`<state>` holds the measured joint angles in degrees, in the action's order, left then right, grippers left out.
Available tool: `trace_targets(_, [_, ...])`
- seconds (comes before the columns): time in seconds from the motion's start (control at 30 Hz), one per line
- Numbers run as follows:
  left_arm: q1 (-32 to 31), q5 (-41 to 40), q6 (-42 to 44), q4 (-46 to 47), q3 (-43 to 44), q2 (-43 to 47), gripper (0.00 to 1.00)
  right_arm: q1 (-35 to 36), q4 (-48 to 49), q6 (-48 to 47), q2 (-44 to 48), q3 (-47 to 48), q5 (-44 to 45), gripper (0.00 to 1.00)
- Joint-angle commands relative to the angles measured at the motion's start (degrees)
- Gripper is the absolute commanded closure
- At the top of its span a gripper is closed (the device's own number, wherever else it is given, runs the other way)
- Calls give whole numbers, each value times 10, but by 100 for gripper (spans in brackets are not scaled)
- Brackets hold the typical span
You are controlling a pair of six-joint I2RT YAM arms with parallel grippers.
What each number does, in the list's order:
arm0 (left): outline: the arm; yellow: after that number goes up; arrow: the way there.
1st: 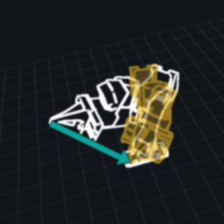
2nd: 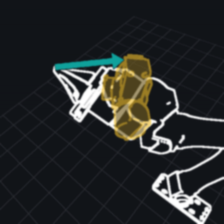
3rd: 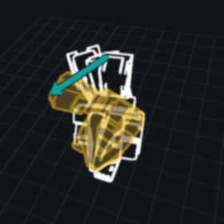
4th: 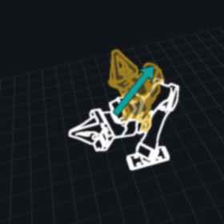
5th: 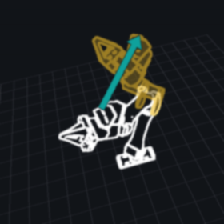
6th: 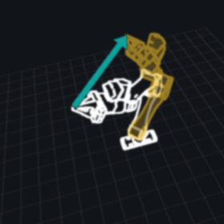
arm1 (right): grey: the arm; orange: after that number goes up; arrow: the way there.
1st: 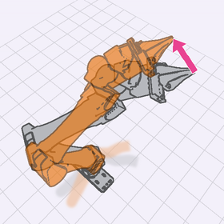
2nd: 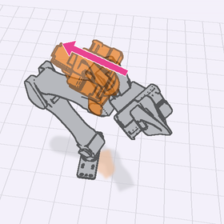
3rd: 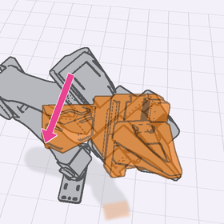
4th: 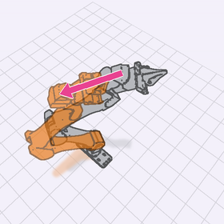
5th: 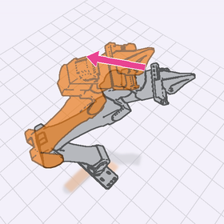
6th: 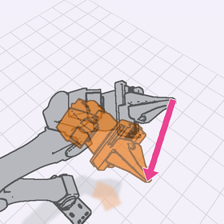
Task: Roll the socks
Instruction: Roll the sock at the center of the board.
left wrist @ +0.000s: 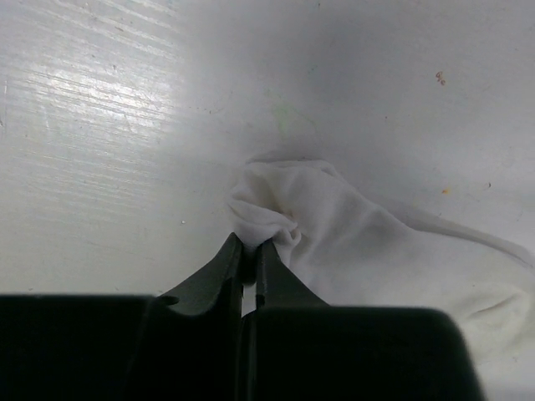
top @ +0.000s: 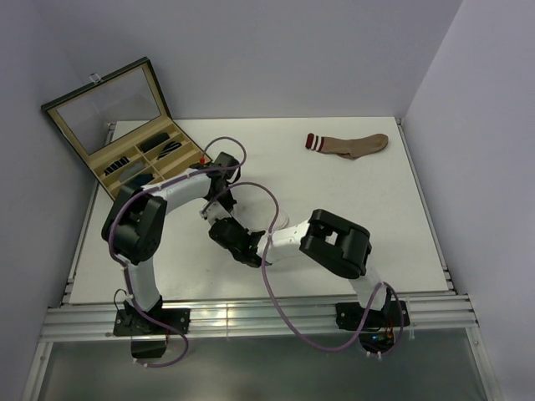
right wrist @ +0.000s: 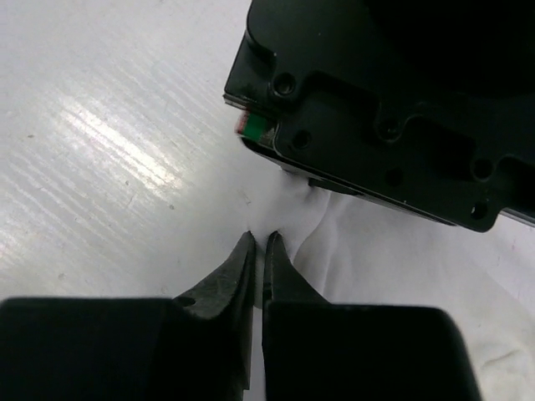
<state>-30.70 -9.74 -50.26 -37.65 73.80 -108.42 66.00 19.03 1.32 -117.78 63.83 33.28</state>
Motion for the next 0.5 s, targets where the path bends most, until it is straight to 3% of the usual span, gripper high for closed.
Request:
trace_targets(0.0, [0,48,-10,-1,-31,20,86,-39,-84,45,3,-19,-87,100])
trace_targets(0.23, [34,68,-37,41,-69,70,70,-86,-88,55,69,-60,-256,100])
trace_targets(0.47, [69,86,-82,107,-129,143,35,-147,-71,86,107,-96,-420,100])
